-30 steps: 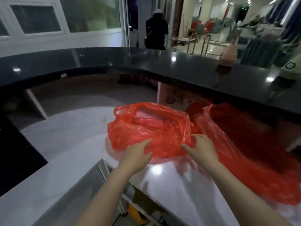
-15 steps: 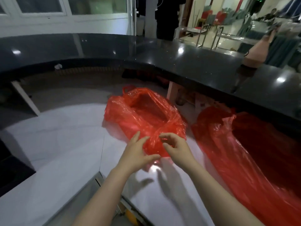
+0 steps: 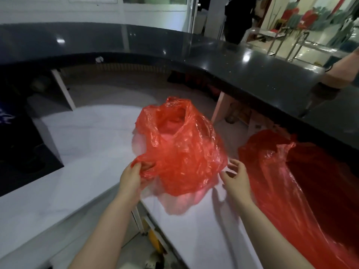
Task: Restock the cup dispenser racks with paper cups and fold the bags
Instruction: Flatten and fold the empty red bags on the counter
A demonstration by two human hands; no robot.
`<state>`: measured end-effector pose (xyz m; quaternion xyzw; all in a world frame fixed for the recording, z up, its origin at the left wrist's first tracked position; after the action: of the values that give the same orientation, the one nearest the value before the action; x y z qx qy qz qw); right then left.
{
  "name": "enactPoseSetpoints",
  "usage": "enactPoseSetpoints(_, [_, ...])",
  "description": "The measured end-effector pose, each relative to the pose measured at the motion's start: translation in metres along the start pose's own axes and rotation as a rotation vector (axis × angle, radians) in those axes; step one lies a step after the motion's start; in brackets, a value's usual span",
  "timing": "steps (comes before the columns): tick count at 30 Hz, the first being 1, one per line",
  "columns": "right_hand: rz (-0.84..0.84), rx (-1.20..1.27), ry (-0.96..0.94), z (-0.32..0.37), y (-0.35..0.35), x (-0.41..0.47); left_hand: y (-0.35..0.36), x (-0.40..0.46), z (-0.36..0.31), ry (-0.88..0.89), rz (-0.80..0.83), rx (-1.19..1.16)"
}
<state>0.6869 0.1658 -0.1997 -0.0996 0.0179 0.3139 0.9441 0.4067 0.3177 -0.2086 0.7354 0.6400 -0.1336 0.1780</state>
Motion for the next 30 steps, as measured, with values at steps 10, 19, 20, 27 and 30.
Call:
enactPoseSetpoints(10, [0.57, 0.22, 0.108, 0.027, 0.101, -0.017, -0.065, -0.009, 0.011, -0.152, -0.013, -0.345])
enactPoseSetpoints(19, [0.747, 0.275, 0.156, 0.051, 0.159, -0.036, -0.061, -0.012, 0.001, -0.13, 0.117, -0.298])
enactPoseSetpoints(20, [0.719, 0.275, 0.144, 0.052, 0.159, -0.034, -0.059, -0.012, -0.002, -0.124, 0.13, -0.299])
enactPoseSetpoints(27, [0.214, 0.12, -0.107, 0.056, 0.096, 0.018, -0.069, 0.005, -0.017, -0.09, -0.006, -0.492])
enactPoseSetpoints(30, [-0.006, 0.118, -0.144, 0.051, 0.044, 0.04, -0.098, 0.022, -0.017, -0.098, -0.13, -0.783])
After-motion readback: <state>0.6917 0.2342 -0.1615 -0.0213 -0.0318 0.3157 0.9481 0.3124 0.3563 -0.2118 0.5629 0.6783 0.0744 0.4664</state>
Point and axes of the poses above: each hand's wrist, its own x-axis towards the middle knuckle, its own y-axis out of the palm, z = x × y, the point moved 7 cm from there along x, towards the middle knuckle, and after that the axes turned 9 degrees about x, right-handed, at the moved point
